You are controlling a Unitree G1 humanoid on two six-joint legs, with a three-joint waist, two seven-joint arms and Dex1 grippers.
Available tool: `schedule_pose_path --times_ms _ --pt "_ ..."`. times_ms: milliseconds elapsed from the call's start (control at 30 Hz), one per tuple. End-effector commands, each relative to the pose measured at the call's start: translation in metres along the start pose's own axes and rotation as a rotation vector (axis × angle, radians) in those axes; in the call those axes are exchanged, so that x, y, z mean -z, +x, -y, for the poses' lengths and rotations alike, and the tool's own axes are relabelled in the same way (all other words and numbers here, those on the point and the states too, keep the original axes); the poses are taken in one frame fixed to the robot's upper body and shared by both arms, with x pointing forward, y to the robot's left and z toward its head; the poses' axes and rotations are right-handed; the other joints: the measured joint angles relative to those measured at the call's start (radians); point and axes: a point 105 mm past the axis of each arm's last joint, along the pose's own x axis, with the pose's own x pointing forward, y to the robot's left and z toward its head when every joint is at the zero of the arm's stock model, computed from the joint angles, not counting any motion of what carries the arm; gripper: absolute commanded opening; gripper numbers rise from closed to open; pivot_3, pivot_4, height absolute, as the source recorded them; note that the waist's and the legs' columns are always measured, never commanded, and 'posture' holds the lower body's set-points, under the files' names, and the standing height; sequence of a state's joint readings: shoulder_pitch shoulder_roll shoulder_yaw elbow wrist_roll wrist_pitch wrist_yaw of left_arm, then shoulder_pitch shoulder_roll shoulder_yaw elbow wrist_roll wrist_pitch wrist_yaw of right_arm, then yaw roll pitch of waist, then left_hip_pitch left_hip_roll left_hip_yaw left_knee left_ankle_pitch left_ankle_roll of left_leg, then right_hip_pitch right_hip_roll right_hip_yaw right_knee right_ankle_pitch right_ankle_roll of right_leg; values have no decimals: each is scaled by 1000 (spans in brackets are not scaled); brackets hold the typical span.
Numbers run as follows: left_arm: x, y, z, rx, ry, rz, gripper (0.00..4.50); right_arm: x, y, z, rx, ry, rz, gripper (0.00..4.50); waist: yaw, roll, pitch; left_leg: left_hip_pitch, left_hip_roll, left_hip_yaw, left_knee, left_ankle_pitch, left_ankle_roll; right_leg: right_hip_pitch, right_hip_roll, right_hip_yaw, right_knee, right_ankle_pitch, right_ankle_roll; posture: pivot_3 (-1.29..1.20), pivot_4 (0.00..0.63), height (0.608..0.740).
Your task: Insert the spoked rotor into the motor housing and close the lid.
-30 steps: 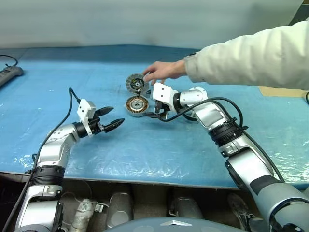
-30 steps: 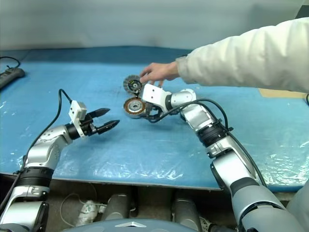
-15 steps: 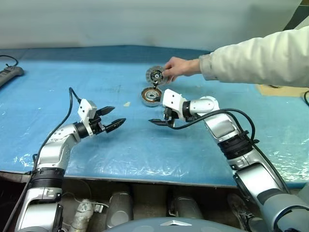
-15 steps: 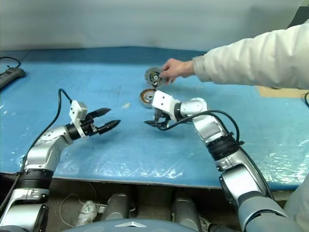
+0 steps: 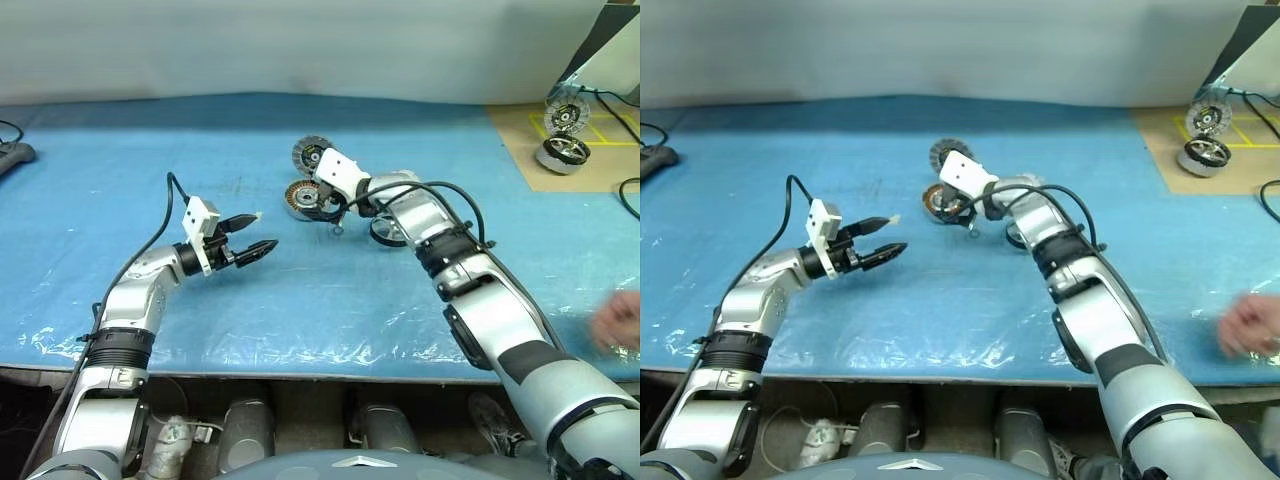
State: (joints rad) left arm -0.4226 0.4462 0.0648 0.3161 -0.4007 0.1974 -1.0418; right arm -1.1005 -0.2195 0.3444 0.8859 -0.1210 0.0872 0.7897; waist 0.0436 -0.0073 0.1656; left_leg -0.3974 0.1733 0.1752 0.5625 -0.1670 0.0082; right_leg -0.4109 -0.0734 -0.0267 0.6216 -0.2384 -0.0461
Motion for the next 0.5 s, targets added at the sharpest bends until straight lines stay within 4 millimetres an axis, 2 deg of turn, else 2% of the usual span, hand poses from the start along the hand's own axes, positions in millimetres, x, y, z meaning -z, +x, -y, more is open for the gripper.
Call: schedule_pose_path --times_ms 33,100,233,400,500 --pt "-3 -4 2 -2 21 17 4471 -8 5 8 5 -34 -8 4500 0 0 0 -2 0 0 0 0 0 -2 0 0 1 0 0 0 150 740" --pt "-1 -5 4 -7 18 17 4471 -3 9 6 -8 -43 -41 4500 0 0 0 -8 1 0 2 2 3 -8 0 -1 2 0 0 0 150 740" --pt "5 -9 10 -22 13 16 4471 4 14 3 -3 9 -77 4500 0 1 1 -10 2 0 3 1 4 -8 0 -2 3 0 0 0 150 740" --pt "13 -15 13 -40 12 -4 4471 -16 26 -8 -41 58 -17 4500 -3 4 2 -9 3 0 5 0 4 -8 0 -2 4 0 -1 0 150 740" --pt "13 -16 14 -46 12 -1 4471 -18 32 -11 -17 16 -30 4500 -1 4 3 -9 4 0 5 -1 2 -8 0 -2 4 0 -1 0 150 740"
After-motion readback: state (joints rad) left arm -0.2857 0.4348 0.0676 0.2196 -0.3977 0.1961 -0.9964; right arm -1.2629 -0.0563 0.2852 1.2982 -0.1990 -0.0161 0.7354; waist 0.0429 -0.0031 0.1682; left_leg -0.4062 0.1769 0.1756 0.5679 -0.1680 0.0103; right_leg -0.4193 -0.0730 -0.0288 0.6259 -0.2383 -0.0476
